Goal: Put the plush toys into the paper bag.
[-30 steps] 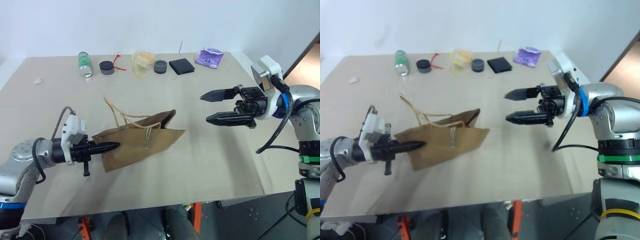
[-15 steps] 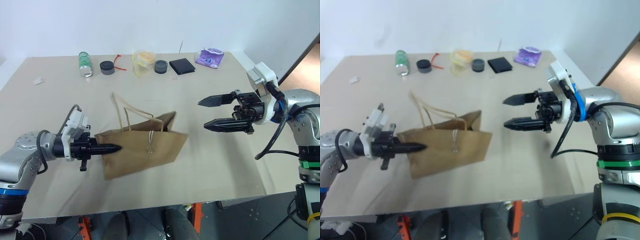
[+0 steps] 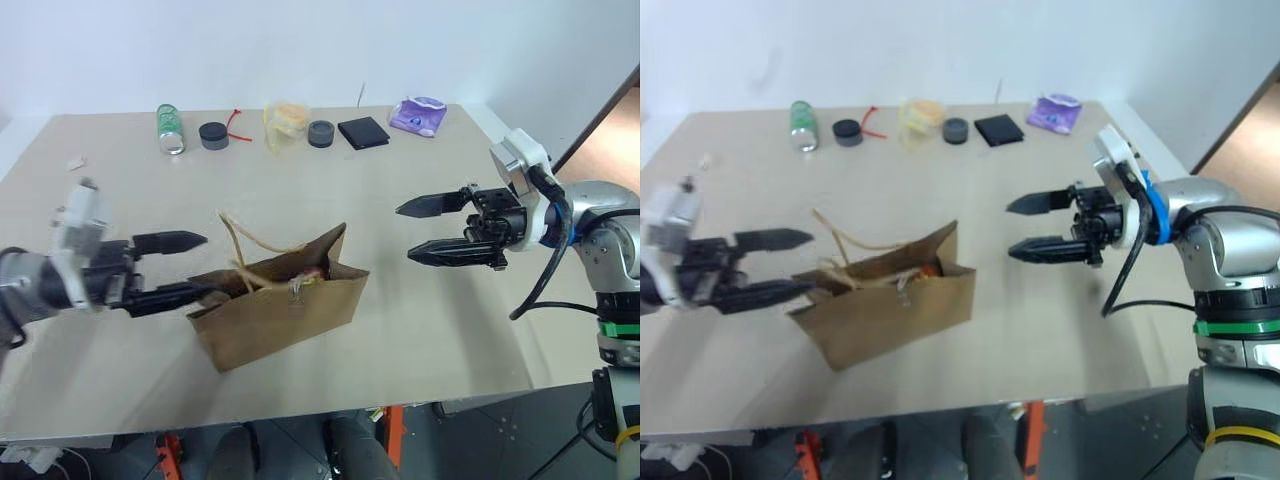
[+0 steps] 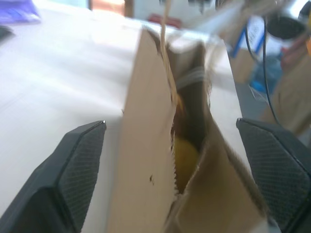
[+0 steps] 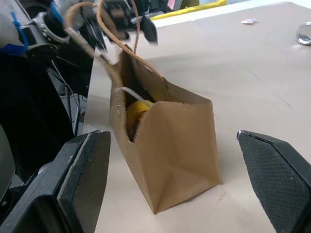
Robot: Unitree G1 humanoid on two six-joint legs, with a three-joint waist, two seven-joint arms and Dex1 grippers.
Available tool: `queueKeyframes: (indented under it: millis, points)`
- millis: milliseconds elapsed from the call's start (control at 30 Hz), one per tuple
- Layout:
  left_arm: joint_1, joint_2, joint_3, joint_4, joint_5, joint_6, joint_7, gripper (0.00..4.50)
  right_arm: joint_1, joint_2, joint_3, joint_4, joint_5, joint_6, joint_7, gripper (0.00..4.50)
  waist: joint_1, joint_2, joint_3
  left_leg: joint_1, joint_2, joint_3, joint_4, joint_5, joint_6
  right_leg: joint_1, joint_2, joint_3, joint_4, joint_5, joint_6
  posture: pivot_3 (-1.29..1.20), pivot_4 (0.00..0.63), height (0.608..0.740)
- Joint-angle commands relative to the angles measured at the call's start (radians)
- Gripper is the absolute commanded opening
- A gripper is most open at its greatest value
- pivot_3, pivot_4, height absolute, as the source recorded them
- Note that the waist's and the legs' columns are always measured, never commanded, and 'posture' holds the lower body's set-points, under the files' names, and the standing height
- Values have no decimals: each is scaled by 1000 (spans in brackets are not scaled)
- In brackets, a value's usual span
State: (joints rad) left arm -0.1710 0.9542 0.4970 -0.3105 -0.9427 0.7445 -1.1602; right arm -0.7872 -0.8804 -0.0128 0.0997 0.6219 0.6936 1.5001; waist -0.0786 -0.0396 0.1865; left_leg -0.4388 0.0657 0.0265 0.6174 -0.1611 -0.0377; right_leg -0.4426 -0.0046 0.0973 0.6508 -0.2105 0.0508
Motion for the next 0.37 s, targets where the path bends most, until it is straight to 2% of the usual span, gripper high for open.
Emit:
queueKeyframes:
  millis: [33, 167, 367]
  points:
    - [77, 34, 134, 82, 87, -37, 51, 4449, 11, -31, -41, 52, -25, -35, -9, 4500, 0, 0, 0, 0, 0, 0, 0, 0, 0, 0, 0, 0, 0, 0, 0, 0, 150, 740]
    - [140, 62, 109, 231, 325, -214, 121, 4449, 31, -49, -20, 160, -103, -101, -28, 4500, 0, 0, 0, 2, 0, 0, 1, 0, 0, 0, 0, 0, 0, 0, -1, 0, 150, 740]
    - [171, 50, 100, 277, 370, -277, 75, 4449, 54, -48, -25, 260, -165, -169, -34, 4500, 1, 0, 0, 0, -1, 2, 1, -1, -1, -1, -3, 0, 0, 0, -1, 0, 150, 740]
